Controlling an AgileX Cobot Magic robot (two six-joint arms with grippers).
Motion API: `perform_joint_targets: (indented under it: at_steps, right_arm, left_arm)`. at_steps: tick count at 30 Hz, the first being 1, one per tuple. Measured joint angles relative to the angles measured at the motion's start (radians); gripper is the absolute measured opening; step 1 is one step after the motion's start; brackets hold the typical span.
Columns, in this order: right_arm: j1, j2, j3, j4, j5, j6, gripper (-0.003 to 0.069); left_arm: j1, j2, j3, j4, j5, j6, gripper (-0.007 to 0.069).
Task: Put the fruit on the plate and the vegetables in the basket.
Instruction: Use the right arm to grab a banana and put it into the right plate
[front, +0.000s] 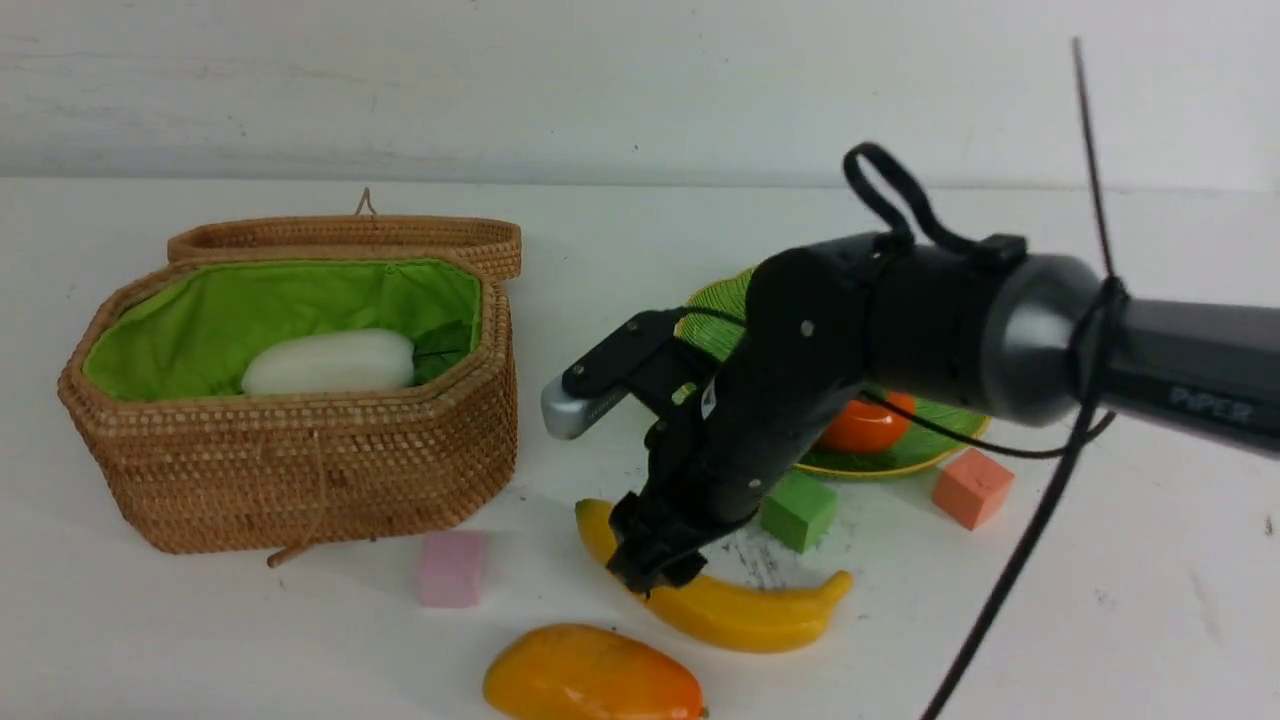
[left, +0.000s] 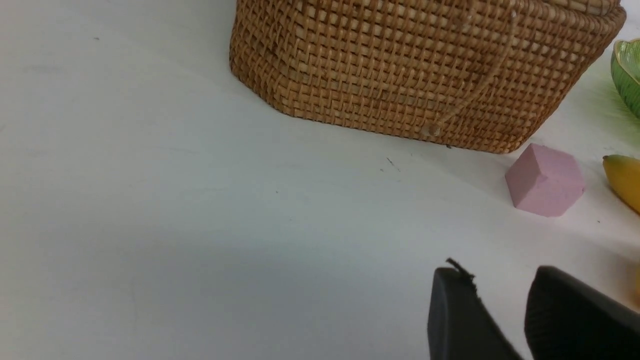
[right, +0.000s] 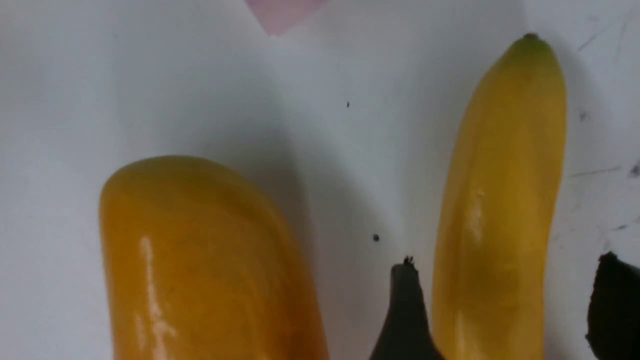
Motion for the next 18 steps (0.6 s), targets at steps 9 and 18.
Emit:
perform_joint_targets:
  at_steps: [9,18]
  right_arm:
    - [0.001,0.087,-0.015,-0.067,-0.023,-0.002,0.0315]
    - [-0.008,0.053,-0.200,-0.044,0.097,0.334,0.0314]
  left_arm:
    - [0.000,0.000,0.000,0.000,0.000,0.000,0.0218]
    - [0.000,0.000,0.000,0.000,0.000,0.000,0.0219]
